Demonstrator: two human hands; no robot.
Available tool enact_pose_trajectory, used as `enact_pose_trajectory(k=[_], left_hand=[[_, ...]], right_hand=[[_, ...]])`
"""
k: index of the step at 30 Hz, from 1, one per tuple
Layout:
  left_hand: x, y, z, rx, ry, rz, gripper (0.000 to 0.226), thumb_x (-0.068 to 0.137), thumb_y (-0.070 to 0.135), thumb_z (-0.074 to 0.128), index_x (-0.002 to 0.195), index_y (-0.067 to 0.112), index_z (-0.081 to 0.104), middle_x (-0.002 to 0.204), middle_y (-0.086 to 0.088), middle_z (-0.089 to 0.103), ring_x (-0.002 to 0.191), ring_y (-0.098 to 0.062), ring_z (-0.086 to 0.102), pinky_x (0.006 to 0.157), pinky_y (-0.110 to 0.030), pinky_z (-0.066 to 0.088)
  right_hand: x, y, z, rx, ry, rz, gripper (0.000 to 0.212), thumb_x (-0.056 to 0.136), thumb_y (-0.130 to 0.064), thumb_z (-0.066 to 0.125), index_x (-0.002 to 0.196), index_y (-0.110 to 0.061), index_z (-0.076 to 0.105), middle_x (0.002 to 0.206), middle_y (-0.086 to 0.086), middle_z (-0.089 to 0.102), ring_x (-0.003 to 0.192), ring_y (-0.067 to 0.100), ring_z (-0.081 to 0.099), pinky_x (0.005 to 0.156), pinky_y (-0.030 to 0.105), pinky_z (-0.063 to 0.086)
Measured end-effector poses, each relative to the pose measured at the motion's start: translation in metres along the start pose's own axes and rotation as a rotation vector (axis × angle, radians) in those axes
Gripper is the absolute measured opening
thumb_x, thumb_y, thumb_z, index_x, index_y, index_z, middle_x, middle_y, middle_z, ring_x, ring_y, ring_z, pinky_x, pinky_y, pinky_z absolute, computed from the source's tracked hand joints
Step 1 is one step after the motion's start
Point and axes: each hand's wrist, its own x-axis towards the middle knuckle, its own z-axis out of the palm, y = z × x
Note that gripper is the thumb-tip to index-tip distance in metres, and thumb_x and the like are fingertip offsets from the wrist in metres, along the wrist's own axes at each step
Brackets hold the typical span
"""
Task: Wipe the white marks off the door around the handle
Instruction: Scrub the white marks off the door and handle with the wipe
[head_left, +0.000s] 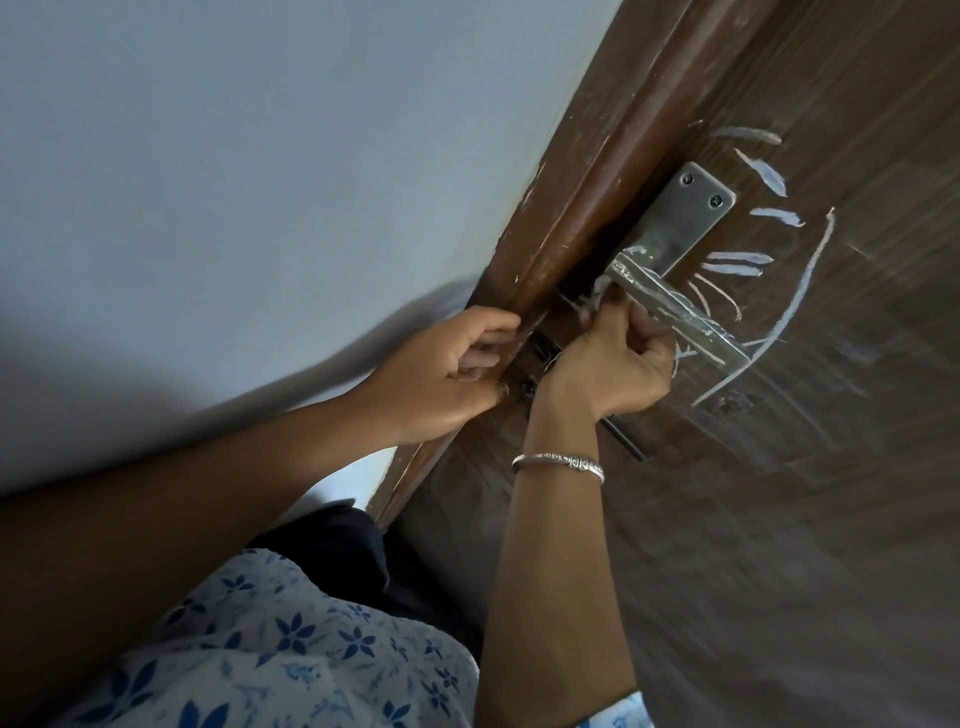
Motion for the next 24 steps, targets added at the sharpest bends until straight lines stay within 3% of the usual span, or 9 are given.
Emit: enact_pose_trajectory(k=[4,8,12,17,21,24], left_hand=[[0.002,0.003,-0.001,-0.014,0.005,0.014,0.055,0.081,-0.006,0.059,0.120,0.031,0.045,0.123,0.012,0.053,0.113,-0.005,0.054,0.089,-0.010,0.045],[0.002,0.002,-0.001,-0.016,0.006,0.023,0.054,0.081,-0.007,0.059,0.119,0.029,0.046,0.122,0.011,0.053,0.112,-0.005,0.055,0.087,-0.008,0.045],[0.002,0.001,-0.001,-0.019,0.010,0.016,0.054,0.081,-0.006,0.060,0.119,0.030,0.046,0.122,0.011,0.054,0.113,-0.006,0.055,0.087,-0.009,0.046],[0.003,0.003,-0.002,-0.049,0.004,0.019,0.054,0.081,-0.006,0.061,0.119,0.030,0.046,0.121,0.011,0.054,0.112,-0.004,0.055,0.086,-0.009,0.047],[0.003,0.004,-0.001,-0.061,0.005,0.018,0.055,0.081,-0.005,0.063,0.117,0.032,0.047,0.120,0.013,0.055,0.113,-0.005,0.055,0.089,-0.017,0.048],[0.003,0.004,0.000,-0.065,0.009,0.015,0.055,0.080,-0.006,0.062,0.114,0.036,0.047,0.119,0.015,0.055,0.112,-0.006,0.056,0.088,-0.017,0.049]], right_hand=[[0.004,-0.003,-0.006,0.058,-0.007,0.012,0.025,0.074,0.007,0.072,0.065,-0.012,0.059,0.060,0.003,0.064,0.051,0.013,0.063,0.049,0.024,0.053],[-0.003,-0.002,0.004,-0.065,0.016,0.025,0.028,0.075,0.006,0.072,0.062,-0.015,0.058,0.061,0.001,0.061,0.049,0.009,0.061,0.052,0.025,0.055],[-0.003,-0.001,0.001,-0.136,0.007,0.030,0.026,0.074,0.004,0.073,0.063,-0.016,0.060,0.072,0.018,0.066,0.052,0.014,0.062,0.053,0.027,0.057],[0.000,-0.001,-0.010,-0.110,0.024,0.006,0.024,0.074,0.005,0.073,0.064,-0.014,0.061,0.067,0.011,0.062,0.052,0.013,0.061,0.054,0.025,0.054],[-0.003,0.003,-0.002,-0.165,-0.004,0.021,0.024,0.074,0.002,0.074,0.066,-0.016,0.061,0.078,0.018,0.066,0.064,0.029,0.067,0.058,0.030,0.058],[-0.004,0.005,0.000,-0.198,-0.023,0.011,0.026,0.073,0.002,0.075,0.063,-0.017,0.061,0.077,0.019,0.067,0.062,0.026,0.067,0.059,0.031,0.058]])
